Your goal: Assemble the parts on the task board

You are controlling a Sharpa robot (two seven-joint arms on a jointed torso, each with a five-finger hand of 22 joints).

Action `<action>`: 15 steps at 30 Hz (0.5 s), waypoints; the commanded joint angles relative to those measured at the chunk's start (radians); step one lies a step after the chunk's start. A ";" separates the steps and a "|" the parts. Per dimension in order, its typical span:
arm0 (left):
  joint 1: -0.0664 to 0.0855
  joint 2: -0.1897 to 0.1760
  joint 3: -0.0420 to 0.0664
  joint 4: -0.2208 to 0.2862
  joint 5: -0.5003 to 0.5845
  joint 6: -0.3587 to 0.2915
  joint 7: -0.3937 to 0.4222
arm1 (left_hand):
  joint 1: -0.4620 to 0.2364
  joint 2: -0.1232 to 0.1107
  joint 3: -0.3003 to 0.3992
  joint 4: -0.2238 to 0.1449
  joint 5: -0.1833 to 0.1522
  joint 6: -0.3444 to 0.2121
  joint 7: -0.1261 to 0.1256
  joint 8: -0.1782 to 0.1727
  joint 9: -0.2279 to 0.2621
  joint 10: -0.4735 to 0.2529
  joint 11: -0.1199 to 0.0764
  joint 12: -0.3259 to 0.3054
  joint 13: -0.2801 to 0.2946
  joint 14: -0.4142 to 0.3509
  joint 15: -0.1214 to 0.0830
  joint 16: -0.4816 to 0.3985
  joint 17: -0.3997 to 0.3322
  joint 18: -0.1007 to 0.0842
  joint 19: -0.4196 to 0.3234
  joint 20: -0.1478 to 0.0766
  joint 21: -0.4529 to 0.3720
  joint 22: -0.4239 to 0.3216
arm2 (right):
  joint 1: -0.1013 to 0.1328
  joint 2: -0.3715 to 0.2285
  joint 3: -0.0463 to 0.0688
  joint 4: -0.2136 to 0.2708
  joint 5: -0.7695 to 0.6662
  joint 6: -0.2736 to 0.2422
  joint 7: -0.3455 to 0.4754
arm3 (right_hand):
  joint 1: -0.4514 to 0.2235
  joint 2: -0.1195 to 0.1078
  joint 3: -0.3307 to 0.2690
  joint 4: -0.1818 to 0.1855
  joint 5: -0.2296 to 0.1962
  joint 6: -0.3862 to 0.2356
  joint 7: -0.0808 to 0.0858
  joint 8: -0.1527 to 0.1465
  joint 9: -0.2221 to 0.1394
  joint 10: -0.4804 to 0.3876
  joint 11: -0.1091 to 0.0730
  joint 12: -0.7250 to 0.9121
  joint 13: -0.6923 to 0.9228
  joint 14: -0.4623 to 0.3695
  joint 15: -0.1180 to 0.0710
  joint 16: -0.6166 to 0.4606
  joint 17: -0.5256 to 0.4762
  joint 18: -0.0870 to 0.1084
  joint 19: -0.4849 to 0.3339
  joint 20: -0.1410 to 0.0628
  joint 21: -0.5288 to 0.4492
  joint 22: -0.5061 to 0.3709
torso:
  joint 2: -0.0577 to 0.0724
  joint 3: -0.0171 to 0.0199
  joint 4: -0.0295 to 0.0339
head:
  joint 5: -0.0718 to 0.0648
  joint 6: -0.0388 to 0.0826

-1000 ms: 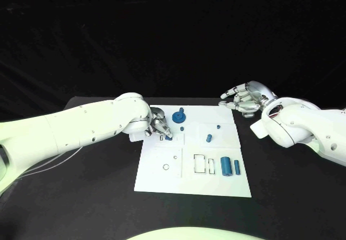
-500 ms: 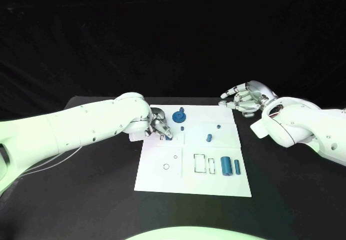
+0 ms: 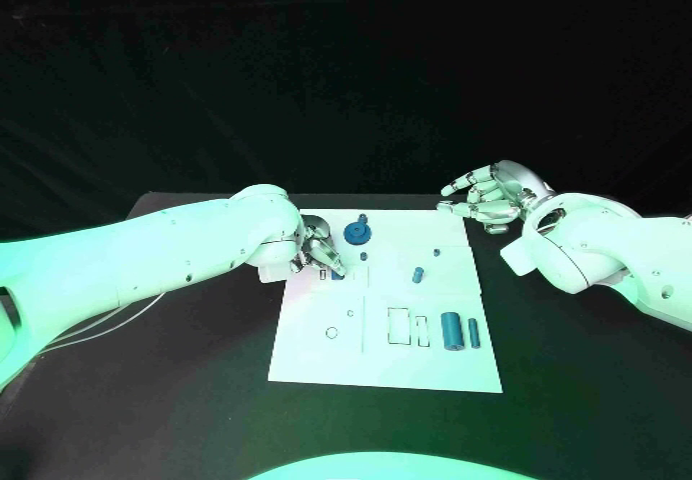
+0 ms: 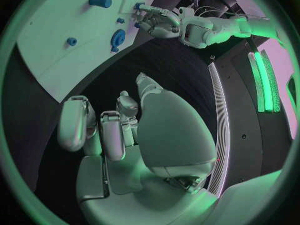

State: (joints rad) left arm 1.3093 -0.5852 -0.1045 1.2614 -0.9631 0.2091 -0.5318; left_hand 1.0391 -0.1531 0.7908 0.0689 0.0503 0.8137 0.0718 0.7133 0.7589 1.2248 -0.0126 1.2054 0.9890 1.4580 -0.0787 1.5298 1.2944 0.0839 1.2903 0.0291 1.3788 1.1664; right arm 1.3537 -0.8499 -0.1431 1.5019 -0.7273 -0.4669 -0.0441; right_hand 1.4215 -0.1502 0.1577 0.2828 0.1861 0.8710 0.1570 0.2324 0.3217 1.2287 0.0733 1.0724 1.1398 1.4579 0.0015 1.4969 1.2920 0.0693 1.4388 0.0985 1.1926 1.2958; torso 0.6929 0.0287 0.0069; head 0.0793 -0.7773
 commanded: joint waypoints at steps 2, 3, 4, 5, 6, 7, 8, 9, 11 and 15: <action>-0.005 0.006 -0.004 0.000 0.007 0.015 -0.001 | 0.005 0.034 0.111 -0.023 0.060 0.122 -0.049 0.086 0.097 0.089 -0.029 0.024 0.025 0.102 -0.011 0.025 0.241 -0.003 0.039 -0.002 0.026 0.021 | 0.000 0.001 0.001 -0.001 -0.001 0.003 0.002 | -0.013 -0.008 0.021 0.003 0.021 -0.012 0.001 0.023 0.004 -0.017 -0.001 -0.012 -0.006 0.082 -0.005 -0.007 0.174 0.012 -0.020 0.000 -0.011 0.047 | 0.000 -0.0001 0.0008 | 0.000 -0.003; -0.005 0.006 -0.004 0.000 0.008 0.016 -0.001 | 0.002 0.036 0.110 -0.022 0.060 0.125 -0.050 0.086 0.097 0.091 -0.030 0.025 0.026 0.103 -0.012 0.026 0.243 -0.004 0.040 -0.003 0.027 0.024 | 0.000 0.001 0.001 -0.001 -0.001 0.003 0.002 | -0.013 -0.008 0.021 0.003 0.021 -0.012 0.001 0.023 0.004 -0.017 -0.001 -0.012 -0.006 0.082 -0.005 -0.007 0.174 0.012 -0.020 0.000 -0.011 0.047 | 0.000 -0.0004 0.0009 | -0.001 -0.003; -0.005 0.007 -0.004 -0.001 0.009 0.018 -0.001 | 0.002 0.036 0.109 -0.022 0.059 0.126 -0.050 0.086 0.097 0.092 -0.030 0.025 0.026 0.103 -0.012 0.026 0.244 -0.004 0.040 -0.003 0.027 0.024 | 0.000 0.001 0.001 -0.001 -0.001 0.004 0.002 | -0.013 -0.008 0.021 0.003 0.021 -0.012 0.001 0.023 0.004 -0.017 -0.001 -0.012 -0.006 0.082 -0.005 -0.007 0.174 0.012 -0.020 0.000 -0.011 0.047 | 0.000 -0.0004 0.0010 | -0.001 -0.003; -0.005 0.008 -0.004 -0.002 0.010 0.019 -0.001 | -0.006 0.043 0.102 -0.019 0.057 0.134 -0.053 0.087 0.098 0.097 -0.032 0.027 0.030 0.104 -0.014 0.028 0.248 -0.005 0.043 -0.005 0.029 0.027 | 0.000 0.001 0.001 -0.001 -0.001 0.004 0.002 | -0.013 -0.008 0.021 0.003 0.021 -0.012 0.001 0.023 0.004 -0.017 -0.001 -0.012 -0.006 0.082 -0.005 -0.007 0.174 0.012 -0.020 0.000 -0.011 0.047 | 0.000 -0.0006 0.0009 | -0.001 -0.003; -0.005 0.009 -0.004 -0.003 0.010 0.020 -0.001 | -0.006 0.043 0.102 -0.019 0.057 0.134 -0.053 0.087 0.098 0.097 -0.032 0.027 0.030 0.104 -0.014 0.028 0.248 -0.005 0.043 -0.005 0.029 0.027 | 0.000 0.001 0.001 -0.001 -0.001 0.004 0.002 | -0.013 -0.008 0.021 0.003 0.021 -0.012 0.001 0.023 0.004 -0.017 -0.001 -0.012 -0.006 0.082 -0.005 -0.007 0.174 0.012 -0.020 0.000 -0.011 0.047 | 0.000 -0.0007 0.0008 | -0.002 -0.003; -0.005 0.010 -0.004 -0.004 0.011 0.021 -0.001 | -0.012 0.047 0.097 -0.016 0.055 0.140 -0.055 0.087 0.098 0.101 -0.034 0.029 0.035 0.106 -0.015 0.030 0.252 -0.006 0.046 -0.006 0.030 0.032 | 0.000 0.001 0.001 -0.001 -0.001 0.004 0.003 | -0.013 -0.008 0.021 0.003 0.021 -0.012 0.001 0.023 0.004 -0.017 -0.001 -0.012 -0.006 0.082 -0.005 -0.007 0.174 0.012 -0.020 0.000 -0.011 0.047 | 0.001 -0.0008 0.0006 | -0.002 -0.003; -0.005 0.012 -0.004 -0.006 0.012 0.021 0.000 | -0.014 0.049 0.095 -0.015 0.054 0.142 -0.056 0.087 0.098 0.103 -0.034 0.030 0.037 0.106 -0.015 0.031 0.254 -0.006 0.047 -0.007 0.031 0.033 | 0.000 0.001 0.001 -0.001 -0.001 0.004 0.003 | -0.013 -0.008 0.021 0.003 0.021 -0.012 0.001 0.023 0.004 -0.017 -0.001 -0.012 -0.006 0.082 -0.005 -0.007 0.174 0.012 -0.020 0.000 -0.011 0.047 | 0.000 -0.0009 0.0004 | -0.002 -0.004; -0.005 0.013 -0.004 -0.008 0.012 0.021 0.000 | -0.017 0.052 0.092 -0.014 0.053 0.145 -0.057 0.086 0.098 0.106 -0.035 0.032 0.040 0.107 -0.016 0.032 0.256 -0.007 0.049 -0.007 0.032 0.035 | 0.000 0.001 0.001 -0.001 -0.001 0.004 0.003 | -0.013 -0.008 0.021 0.003 0.021 -0.012 0.001 0.023 0.004 -0.017 -0.001 -0.012 -0.006 0.082 -0.005 -0.007 0.174 0.012 -0.020 0.000 -0.011 0.047 | 0.000 -0.0010 0.0000 | -0.001 -0.004; -0.005 0.014 -0.004 -0.012 0.014 0.021 0.000 | -0.026 0.060 0.084 -0.008 0.048 0.152 -0.059 0.085 0.097 0.110 -0.037 0.033 0.043 0.107 -0.017 0.032 0.258 -0.007 0.051 -0.009 0.033 0.039 | 0.000 0.001 0.001 -0.001 -0.001 0.004 0.003 | -0.013 -0.008 0.021 0.003 0.021 -0.012 0.001 0.023 0.004 -0.017 -0.001 -0.012 -0.006 0.082 -0.005 -0.007 0.174 0.012 -0.020 0.000 -0.011 0.047 | 0.000 -0.0008 0.0000 | -0.001 -0.005; -0.005 0.015 -0.004 -0.016 0.016 0.020 0.000 | -0.035 0.069 0.076 -0.001 0.043 0.157 -0.060 0.083 0.097 0.112 -0.038 0.033 0.044 0.107 -0.018 0.033 0.258 -0.008 0.052 -0.010 0.033 0.040 | 0.000 0.001 0.001 -0.002 -0.001 0.004 0.003 | -0.013 -0.008 0.022 0.003 0.022 -0.013 0.001 0.024 0.004 -0.017 -0.001 -0.012 -0.006 0.082 -0.005 -0.007 0.174 0.012 -0.020 0.000 -0.011 0.047 | 0.000 -0.0008 0.0004 | -0.002 -0.005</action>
State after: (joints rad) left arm 1.3104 -0.5754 -0.1040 1.2436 -0.9503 0.2236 -0.5320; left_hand 1.0057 -0.1411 0.7906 0.0691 0.0502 0.8348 0.0639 0.7240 0.7684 1.2500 -0.0230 1.2238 1.0169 1.4601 -0.0811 1.5414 1.2944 0.0838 1.3207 0.0201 1.3902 1.1853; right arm 1.3536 -0.8492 -0.1431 1.5002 -0.7273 -0.4657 -0.0440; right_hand 1.4215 -0.1502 0.1577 0.2827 0.1862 0.8707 0.1571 0.2324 0.3217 1.2287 0.0733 1.0723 1.1395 1.4579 0.0015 1.4969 1.2920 0.0693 1.4388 0.0985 1.1926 1.2958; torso 0.6932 0.0281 0.0072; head 0.0778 -0.7819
